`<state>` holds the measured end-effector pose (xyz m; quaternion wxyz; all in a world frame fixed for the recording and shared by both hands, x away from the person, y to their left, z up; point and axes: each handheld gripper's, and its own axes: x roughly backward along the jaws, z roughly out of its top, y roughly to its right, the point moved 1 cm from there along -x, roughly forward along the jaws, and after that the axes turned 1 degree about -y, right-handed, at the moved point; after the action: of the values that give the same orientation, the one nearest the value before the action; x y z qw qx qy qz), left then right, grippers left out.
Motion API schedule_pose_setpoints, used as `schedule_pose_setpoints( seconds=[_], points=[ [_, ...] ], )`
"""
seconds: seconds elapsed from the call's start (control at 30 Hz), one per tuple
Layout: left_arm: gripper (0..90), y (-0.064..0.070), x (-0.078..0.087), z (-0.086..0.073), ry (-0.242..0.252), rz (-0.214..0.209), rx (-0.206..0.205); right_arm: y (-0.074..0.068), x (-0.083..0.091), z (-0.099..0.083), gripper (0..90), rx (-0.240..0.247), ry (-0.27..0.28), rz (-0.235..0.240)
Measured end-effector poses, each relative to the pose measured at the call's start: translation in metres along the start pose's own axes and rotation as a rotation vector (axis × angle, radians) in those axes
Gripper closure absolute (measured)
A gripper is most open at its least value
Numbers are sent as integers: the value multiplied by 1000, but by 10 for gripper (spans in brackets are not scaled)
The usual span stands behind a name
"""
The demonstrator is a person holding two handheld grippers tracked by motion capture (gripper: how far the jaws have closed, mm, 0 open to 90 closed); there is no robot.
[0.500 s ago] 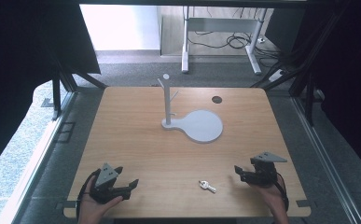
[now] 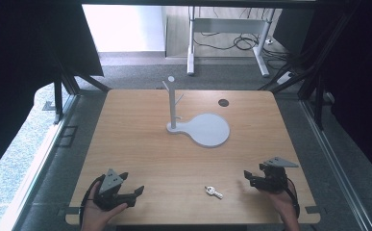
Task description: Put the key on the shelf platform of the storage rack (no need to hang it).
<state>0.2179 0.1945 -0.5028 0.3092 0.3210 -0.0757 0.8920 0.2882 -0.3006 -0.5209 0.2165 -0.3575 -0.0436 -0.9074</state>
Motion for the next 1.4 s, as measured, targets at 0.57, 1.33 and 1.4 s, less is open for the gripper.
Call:
schedule_pose_setpoints(
  seconds=[0.57, 1.33, 1.4],
  points=[
    [237, -4, -1, -2, -5, -5, 16, -5, -1, 4, 295, 36, -31, 18],
    [239, -3, 9, 2, 22, 4, 13, -42, 18, 46, 322, 212, -114, 74],
    [240, -4, 9, 2, 20, 4, 11, -46, 21, 49, 326, 217, -115, 87]
  ],
)
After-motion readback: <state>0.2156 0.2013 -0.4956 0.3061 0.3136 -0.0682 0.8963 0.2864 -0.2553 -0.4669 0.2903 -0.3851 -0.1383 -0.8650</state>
